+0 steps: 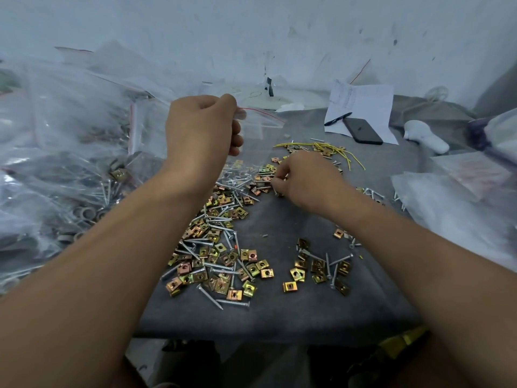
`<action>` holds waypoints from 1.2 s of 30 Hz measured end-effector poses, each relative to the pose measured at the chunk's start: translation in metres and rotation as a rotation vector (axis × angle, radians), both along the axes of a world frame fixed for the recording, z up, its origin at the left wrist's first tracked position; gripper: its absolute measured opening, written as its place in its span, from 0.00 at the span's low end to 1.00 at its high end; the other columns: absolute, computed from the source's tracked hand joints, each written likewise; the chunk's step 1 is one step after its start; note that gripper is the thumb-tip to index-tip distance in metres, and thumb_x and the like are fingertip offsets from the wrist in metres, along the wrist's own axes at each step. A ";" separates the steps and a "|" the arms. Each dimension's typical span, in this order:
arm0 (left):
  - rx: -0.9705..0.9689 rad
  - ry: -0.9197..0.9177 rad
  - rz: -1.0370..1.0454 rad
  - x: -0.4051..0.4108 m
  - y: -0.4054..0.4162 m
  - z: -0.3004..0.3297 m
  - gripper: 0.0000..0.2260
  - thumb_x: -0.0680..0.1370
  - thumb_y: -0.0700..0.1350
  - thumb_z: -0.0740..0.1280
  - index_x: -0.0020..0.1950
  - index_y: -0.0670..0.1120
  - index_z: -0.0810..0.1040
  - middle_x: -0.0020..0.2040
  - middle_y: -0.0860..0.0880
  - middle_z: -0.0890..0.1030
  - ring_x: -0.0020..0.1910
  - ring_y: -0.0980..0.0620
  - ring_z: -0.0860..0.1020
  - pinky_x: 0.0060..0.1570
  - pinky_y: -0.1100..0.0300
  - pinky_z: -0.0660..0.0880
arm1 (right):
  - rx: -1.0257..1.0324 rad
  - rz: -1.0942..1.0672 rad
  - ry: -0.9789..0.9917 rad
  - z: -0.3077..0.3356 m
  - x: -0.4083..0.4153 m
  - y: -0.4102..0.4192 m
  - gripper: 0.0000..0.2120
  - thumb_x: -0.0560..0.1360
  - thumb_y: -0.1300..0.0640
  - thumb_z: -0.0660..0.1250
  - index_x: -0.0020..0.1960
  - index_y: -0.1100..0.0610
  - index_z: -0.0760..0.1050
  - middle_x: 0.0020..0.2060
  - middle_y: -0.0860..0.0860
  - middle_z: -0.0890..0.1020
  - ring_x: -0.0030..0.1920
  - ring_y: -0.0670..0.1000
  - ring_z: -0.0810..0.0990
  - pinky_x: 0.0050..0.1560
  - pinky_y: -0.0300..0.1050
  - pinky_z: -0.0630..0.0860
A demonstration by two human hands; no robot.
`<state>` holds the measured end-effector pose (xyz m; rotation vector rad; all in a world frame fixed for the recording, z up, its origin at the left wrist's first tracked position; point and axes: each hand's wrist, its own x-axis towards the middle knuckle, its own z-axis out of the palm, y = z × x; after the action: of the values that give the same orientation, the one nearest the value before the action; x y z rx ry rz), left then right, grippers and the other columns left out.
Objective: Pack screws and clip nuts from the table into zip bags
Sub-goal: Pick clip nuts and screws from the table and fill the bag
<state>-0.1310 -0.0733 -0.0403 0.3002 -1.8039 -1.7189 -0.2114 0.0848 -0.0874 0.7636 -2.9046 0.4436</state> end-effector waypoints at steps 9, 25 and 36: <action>0.028 0.005 -0.014 0.000 -0.004 0.000 0.12 0.81 0.40 0.64 0.48 0.37 0.86 0.33 0.46 0.78 0.29 0.50 0.77 0.31 0.56 0.76 | -1.124 0.060 -0.954 0.029 0.003 0.020 0.11 0.87 0.55 0.57 0.49 0.58 0.72 0.30 0.47 0.65 0.29 0.46 0.61 0.29 0.37 0.60; -0.331 -0.042 -0.148 0.003 0.021 -0.005 0.11 0.80 0.42 0.66 0.43 0.44 0.87 0.33 0.44 0.82 0.31 0.48 0.80 0.35 0.50 0.80 | -0.514 0.181 -0.054 0.056 0.029 0.055 0.07 0.84 0.52 0.64 0.50 0.52 0.78 0.33 0.40 0.77 0.33 0.41 0.73 0.37 0.38 0.69; -0.227 -0.018 -0.260 0.001 0.022 -0.004 0.11 0.78 0.40 0.67 0.42 0.43 0.88 0.31 0.44 0.80 0.28 0.48 0.78 0.29 0.54 0.77 | -0.100 0.223 0.257 0.075 0.044 0.029 0.09 0.82 0.51 0.68 0.51 0.57 0.81 0.43 0.49 0.75 0.43 0.48 0.73 0.40 0.39 0.61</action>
<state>-0.1303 -0.0514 -0.0445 -0.0155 -2.1032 -1.6617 -0.1673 0.1136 -0.0127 1.0486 -2.5526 0.4686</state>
